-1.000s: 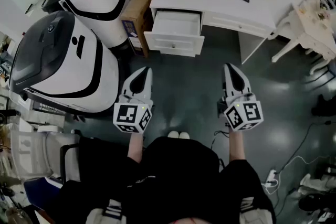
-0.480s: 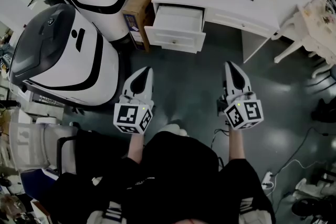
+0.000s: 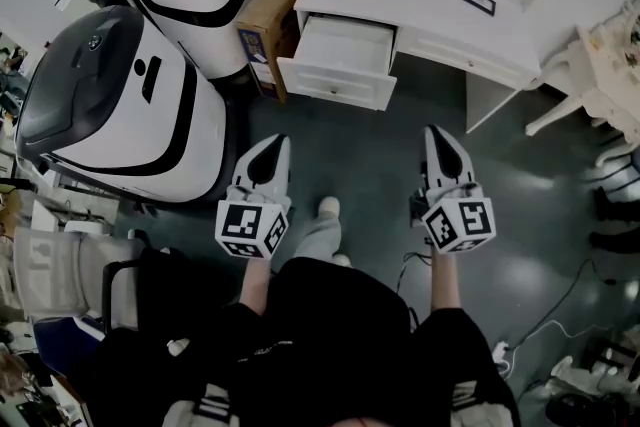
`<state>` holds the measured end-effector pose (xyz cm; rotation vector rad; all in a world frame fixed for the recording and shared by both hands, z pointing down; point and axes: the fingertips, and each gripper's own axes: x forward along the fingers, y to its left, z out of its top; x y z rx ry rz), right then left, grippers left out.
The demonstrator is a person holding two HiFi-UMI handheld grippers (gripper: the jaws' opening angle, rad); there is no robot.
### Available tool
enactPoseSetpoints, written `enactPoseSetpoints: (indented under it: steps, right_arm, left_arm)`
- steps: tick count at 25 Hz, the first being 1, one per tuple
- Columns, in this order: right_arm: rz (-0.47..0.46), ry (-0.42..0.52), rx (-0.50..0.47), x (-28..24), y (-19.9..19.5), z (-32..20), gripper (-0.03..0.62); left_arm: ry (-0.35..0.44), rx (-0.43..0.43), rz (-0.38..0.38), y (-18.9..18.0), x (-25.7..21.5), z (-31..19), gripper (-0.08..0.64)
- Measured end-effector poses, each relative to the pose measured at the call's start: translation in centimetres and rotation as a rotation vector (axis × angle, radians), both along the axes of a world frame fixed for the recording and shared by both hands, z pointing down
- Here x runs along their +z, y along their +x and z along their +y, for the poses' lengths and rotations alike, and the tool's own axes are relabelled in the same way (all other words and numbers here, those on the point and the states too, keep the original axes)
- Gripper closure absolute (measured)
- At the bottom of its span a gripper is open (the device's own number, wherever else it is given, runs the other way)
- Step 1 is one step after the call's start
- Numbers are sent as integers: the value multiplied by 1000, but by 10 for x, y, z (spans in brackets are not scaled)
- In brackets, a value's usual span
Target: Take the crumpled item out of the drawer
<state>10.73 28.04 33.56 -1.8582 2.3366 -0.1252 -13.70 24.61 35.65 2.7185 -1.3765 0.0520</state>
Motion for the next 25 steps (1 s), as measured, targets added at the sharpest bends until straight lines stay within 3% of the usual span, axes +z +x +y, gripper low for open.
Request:
enactPoseSetpoints:
  steps: [18, 25]
  right_arm:
    - [-9, -58, 24, 19, 22, -165, 601]
    - [1, -85, 25, 31, 17, -211, 601]
  left_arm:
    - [-25, 46, 15, 34, 7, -176, 561]
    - [-51, 59, 27, 36, 20, -222, 561]
